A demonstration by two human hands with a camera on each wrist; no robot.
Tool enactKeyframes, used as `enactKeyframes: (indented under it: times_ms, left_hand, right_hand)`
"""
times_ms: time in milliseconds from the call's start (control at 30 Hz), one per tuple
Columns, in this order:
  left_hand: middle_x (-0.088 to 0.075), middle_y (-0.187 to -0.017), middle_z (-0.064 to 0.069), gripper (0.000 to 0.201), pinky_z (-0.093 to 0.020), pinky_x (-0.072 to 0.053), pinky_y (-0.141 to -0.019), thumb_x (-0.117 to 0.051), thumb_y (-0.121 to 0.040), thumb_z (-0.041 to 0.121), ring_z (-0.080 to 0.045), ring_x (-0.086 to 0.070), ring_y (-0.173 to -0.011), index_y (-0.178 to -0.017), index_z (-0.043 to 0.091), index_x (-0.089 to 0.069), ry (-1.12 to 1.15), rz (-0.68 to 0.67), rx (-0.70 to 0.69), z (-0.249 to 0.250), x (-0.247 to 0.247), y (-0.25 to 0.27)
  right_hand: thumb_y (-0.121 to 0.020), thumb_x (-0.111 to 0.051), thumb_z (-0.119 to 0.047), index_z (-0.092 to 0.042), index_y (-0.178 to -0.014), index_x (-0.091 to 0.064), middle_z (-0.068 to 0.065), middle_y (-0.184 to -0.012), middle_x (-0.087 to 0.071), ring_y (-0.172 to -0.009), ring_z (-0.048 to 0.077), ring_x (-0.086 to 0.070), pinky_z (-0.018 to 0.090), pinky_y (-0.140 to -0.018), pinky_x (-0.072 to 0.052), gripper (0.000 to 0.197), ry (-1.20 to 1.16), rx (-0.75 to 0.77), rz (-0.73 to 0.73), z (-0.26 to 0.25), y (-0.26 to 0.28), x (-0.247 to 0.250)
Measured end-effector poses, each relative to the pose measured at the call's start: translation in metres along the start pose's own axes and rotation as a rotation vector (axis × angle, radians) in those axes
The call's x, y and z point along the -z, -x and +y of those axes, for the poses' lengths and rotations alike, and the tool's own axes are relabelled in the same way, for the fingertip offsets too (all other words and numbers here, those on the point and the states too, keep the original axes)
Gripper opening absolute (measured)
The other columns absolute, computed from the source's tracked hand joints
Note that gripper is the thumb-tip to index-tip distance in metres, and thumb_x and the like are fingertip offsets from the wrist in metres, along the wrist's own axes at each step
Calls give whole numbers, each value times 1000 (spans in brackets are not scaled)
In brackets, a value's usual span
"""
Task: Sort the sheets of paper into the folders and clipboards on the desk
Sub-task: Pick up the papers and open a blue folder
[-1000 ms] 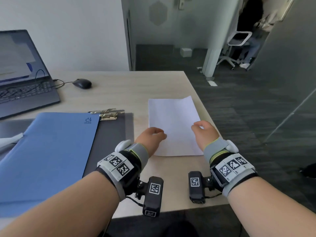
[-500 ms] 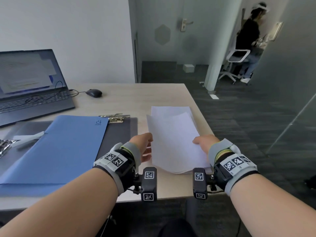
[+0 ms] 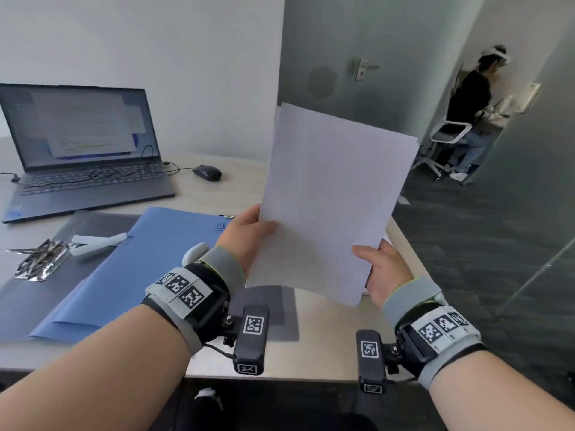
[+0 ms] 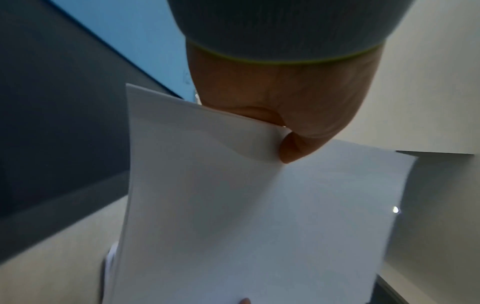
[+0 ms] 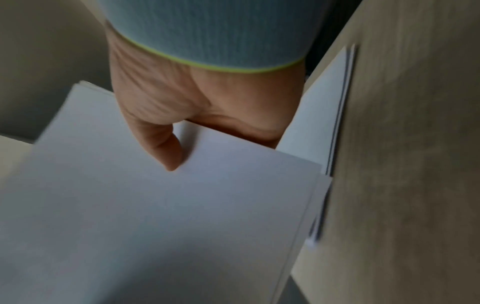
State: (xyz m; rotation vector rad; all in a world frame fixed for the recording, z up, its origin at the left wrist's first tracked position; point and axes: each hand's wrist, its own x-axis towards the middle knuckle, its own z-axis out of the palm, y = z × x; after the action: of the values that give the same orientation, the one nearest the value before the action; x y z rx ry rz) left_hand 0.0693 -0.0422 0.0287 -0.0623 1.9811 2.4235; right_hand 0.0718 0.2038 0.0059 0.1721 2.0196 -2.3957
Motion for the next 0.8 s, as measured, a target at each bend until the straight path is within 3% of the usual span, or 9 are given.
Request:
enactKeyframes:
  times_ms: [67,200,267,367,467,533,600,667,800]
  left_hand:
    - [-76,-96,-7,30,-45,-55,-87,-60,-72,11,-29,-69,-88,-90,28,-77,-1,16,-43,8,14,4]
    - [-75,-102,-11,37,-44,-57,-85,-67,-66,12,-30,-72,-91,-102,15,-71,-66,20,-35,2,40,11]
    - [-76,-101,-11,37,-44,-57,-84,-70,-65,10,-30,-72,-91,-101,12,-71,-90,17,-37,-6,49,14]
    - [-77,-98,-9,32,-35,-57,-77,-70,-66,10,-25,-73,-88,-98,12,-73,-89,8,-48,-11,56,15]
    - [-77,-98,-10,32,-35,-57,-76,-71,-65,8,-26,-73,-87,-98,11,-73,-43,25,-63,-13,61,13]
    - [-76,-99,-11,35,-37,-55,-77,-70,-65,5,-27,-72,-87,-99,10,-72,10,38,-61,-13,62,11]
    - [-76,-99,-10,36,-34,-57,-75,-69,-66,5,-25,-73,-86,-101,11,-72,36,25,-67,-13,62,10]
    - [-77,-96,-7,36,-29,-58,-70,-68,-66,5,-22,-73,-83,-101,12,-72,51,16,-80,-13,61,10]
    - [-77,-91,-5,37,-25,-58,-66,-66,-64,4,-20,-73,-79,-100,10,-72,53,13,-81,-17,65,11]
  right_hand:
    - [-90,-56,4,-13,-103,-69,11,-102,-75,-91,30,-71,43,-84,-55,25,-47,38,-32,-4,-2,-16]
    - [-88,-59,5,-13,-99,-72,9,-100,-75,-94,28,-69,39,-82,-53,25,37,100,-91,5,-1,-32]
    - [-81,-68,-3,-17,-100,-71,9,-104,-74,-101,30,-68,38,-85,-53,24,116,138,-95,13,-4,-32]
    - [-70,-71,-15,-18,-111,-66,9,-112,-71,-106,28,-67,41,-89,-54,42,141,188,-147,19,-13,-33]
    - [-69,-73,-7,-17,-116,-49,3,-106,-70,-99,21,-68,35,-80,-55,54,26,204,-139,21,-23,-36]
    - [-75,-73,4,-17,-123,-44,-1,-103,-72,-95,16,-69,32,-79,-54,60,-32,215,-150,19,-27,-37]
    - [-80,-69,6,-16,-125,-52,1,-107,-73,-100,18,-69,33,-81,-54,53,-34,231,-227,15,-30,-37]
    - [-77,-68,2,-20,-114,-65,6,-110,-73,-105,23,-68,35,-85,-55,43,-11,242,-275,14,-32,-39]
    - [-72,-76,-6,-17,-113,-65,17,-118,-69,-114,33,-64,54,-102,-47,44,33,273,-235,24,-29,-42]
